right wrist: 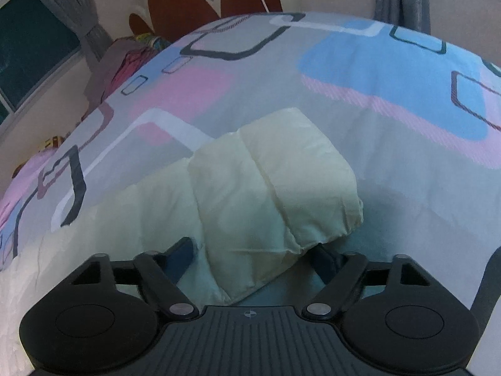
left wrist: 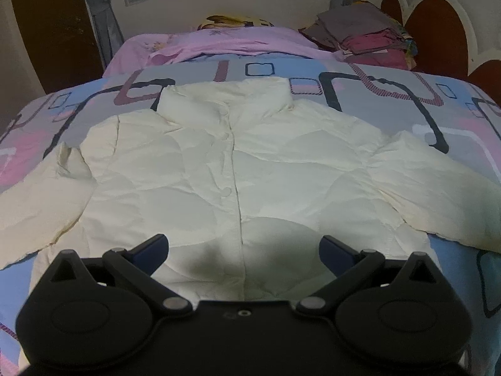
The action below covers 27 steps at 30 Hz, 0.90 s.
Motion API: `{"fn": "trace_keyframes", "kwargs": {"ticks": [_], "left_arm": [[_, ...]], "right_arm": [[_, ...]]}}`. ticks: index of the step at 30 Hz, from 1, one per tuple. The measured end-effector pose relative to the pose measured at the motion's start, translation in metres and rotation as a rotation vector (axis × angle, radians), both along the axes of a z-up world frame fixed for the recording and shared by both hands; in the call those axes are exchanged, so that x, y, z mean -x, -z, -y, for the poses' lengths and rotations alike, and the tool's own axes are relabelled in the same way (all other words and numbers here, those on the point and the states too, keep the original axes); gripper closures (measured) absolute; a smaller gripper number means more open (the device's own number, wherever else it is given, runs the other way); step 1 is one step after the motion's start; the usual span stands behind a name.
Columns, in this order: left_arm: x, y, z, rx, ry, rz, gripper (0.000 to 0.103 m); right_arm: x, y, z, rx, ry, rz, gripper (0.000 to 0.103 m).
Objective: Fold large clothes
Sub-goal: 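Grasp the sleeve cuff with the right gripper and fold it across the jacket body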
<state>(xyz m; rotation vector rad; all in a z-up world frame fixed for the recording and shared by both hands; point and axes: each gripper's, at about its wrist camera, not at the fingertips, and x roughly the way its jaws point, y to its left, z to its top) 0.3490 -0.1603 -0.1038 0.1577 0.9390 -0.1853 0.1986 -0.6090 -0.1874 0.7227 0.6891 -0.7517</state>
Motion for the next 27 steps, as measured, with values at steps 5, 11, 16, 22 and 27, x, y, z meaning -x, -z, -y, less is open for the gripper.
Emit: {"fn": "trace_keyframes", "kwargs": {"ticks": [5,11,16,22,27], "left_arm": [[0.000,0.002,-0.012,0.070,-0.021,-0.015,0.001],[-0.005,0.005,-0.026,0.089,-0.035,-0.039,0.005],[-0.009,0.004,-0.051,0.134,-0.062,-0.049,0.011],[-0.012,0.001,-0.094,0.158,-0.121,-0.019,0.011],[-0.016,-0.003,-0.136,0.168,-0.161,0.001,0.011]], "right_arm": [[0.001,0.000,0.001,0.009,0.009,0.038,0.082],[-0.007,-0.025,-0.016,0.094,-0.049,0.089,0.094],[-0.035,-0.062,-0.062,0.191,-0.191,0.158,0.094],[-0.084,-0.093,-0.150,0.244,-0.410,0.239,0.094],[-0.127,-0.100,-0.246,0.233,-0.609,0.287,0.094]]}}
